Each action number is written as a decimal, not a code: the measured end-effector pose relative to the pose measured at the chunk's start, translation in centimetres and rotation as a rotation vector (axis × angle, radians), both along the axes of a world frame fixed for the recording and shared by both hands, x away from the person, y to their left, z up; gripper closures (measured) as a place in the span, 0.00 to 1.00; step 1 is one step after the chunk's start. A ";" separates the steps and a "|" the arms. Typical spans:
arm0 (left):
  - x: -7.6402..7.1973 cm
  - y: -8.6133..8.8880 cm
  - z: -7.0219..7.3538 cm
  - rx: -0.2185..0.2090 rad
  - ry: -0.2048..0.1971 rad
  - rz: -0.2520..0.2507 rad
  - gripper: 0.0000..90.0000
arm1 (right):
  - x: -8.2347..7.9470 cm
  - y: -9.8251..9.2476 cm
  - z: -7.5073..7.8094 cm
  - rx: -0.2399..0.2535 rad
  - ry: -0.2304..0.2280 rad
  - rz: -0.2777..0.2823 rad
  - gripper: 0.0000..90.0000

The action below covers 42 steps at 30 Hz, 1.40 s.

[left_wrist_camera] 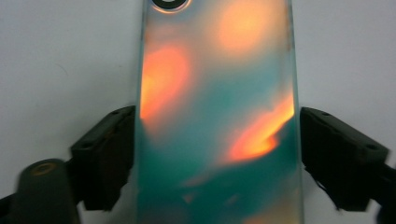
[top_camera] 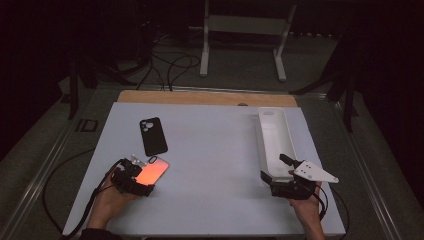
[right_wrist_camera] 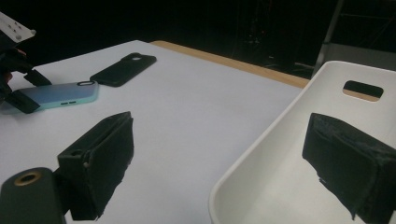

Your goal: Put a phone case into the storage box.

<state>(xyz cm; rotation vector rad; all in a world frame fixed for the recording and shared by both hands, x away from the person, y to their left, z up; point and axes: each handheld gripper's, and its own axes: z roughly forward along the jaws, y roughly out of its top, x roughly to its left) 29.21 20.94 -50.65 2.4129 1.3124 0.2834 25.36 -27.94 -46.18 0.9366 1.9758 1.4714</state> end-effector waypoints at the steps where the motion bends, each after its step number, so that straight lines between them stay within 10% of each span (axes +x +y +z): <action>1: 0.0 0.0 0.0 0.001 0.002 0.000 0.18 | 0.0 0.0 0.0 -0.002 0.000 0.000 0.10; 19: -0.6 0.1 0.5 -0.123 -0.040 0.019 0.19 | 0.0 0.1 0.2 0.002 0.003 0.004 0.10; 42: -3.2 -4.4 7.3 -0.162 -0.297 -0.114 0.19 | 0.2 0.5 0.9 0.044 0.062 -0.002 0.10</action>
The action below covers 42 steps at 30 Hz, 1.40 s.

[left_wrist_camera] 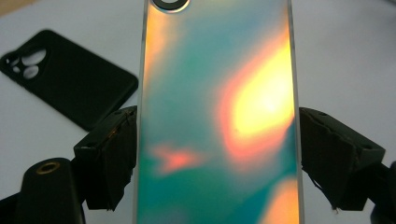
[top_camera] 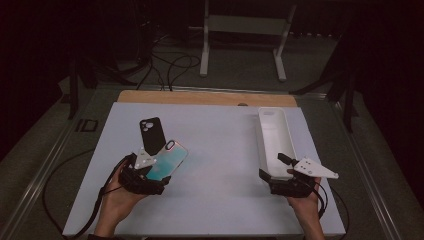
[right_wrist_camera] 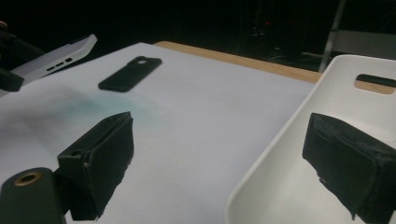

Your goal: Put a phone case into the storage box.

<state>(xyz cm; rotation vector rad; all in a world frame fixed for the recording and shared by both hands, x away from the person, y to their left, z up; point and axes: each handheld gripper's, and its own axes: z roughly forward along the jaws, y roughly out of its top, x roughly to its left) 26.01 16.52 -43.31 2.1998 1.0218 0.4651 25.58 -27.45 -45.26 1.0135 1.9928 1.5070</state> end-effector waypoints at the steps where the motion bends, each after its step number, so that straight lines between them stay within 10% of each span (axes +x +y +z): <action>1: -0.1 -0.2 0.2 -0.001 -0.014 -0.001 0.19 | 0.0 0.0 0.1 0.011 0.011 0.010 0.10; 29: 1.8 -6.7 0.9 -0.036 -0.118 -0.137 0.19 | 2.2 3.5 3.4 0.063 0.071 0.144 0.10; 42: 1.7 -9.3 0.7 -0.070 -0.157 -0.185 0.19 | 3.8 7.3 4.1 0.072 0.177 0.219 0.21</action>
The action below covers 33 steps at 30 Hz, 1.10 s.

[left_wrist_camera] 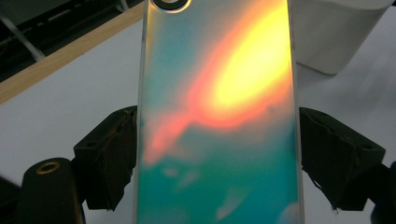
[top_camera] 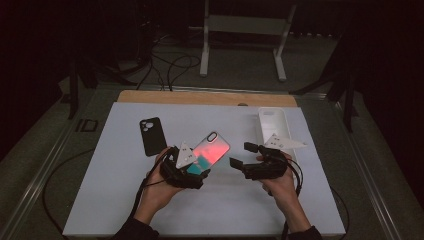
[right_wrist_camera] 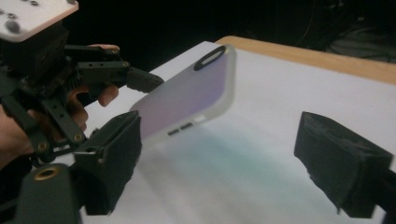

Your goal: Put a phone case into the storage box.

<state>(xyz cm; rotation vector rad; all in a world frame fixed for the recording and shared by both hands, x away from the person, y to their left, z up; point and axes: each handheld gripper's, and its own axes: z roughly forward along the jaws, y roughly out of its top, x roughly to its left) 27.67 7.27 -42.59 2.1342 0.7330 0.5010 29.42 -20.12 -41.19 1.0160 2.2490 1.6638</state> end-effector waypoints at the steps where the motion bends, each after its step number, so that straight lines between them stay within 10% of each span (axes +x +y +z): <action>1: 0.0 -0.2 0.0 -0.001 -0.002 -0.003 0.19 | 0.1 0.2 0.0 0.005 0.010 0.003 0.25; 20: -0.9 -1.9 0.2 -0.046 -0.028 -0.047 0.19 | 0.8 2.6 -0.6 0.065 0.144 0.028 0.68; 22: -0.9 -2.0 0.1 -0.038 -0.027 -0.049 0.19 | 0.8 3.2 -0.6 0.100 0.159 0.060 0.85; 33: -0.9 -2.1 -0.3 -0.028 -0.025 -0.036 0.18 | 0.7 3.8 -0.5 0.117 0.188 0.062 0.92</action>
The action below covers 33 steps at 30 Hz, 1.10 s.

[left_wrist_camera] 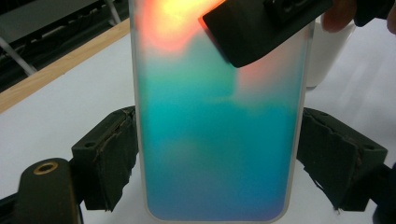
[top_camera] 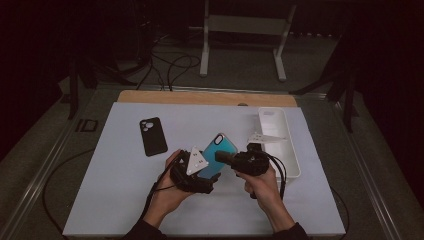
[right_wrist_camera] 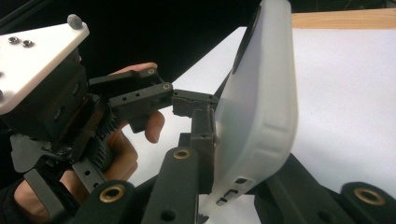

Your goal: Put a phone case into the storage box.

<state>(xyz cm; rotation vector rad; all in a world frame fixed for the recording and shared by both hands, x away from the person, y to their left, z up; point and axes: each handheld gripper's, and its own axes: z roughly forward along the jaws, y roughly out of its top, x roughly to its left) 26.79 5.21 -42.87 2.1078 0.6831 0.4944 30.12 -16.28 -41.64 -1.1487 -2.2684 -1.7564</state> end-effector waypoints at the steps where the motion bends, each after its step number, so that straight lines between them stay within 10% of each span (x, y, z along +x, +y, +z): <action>1: 0.0 0.0 0.0 -0.003 0.007 -0.003 0.17 | 0.0 0.0 0.0 -0.002 -0.003 -0.002 0.92; 33: 1.0 3.5 -0.1 -0.142 0.129 -0.043 0.09 | -0.7 -0.8 1.8 -0.046 -0.120 0.047 0.96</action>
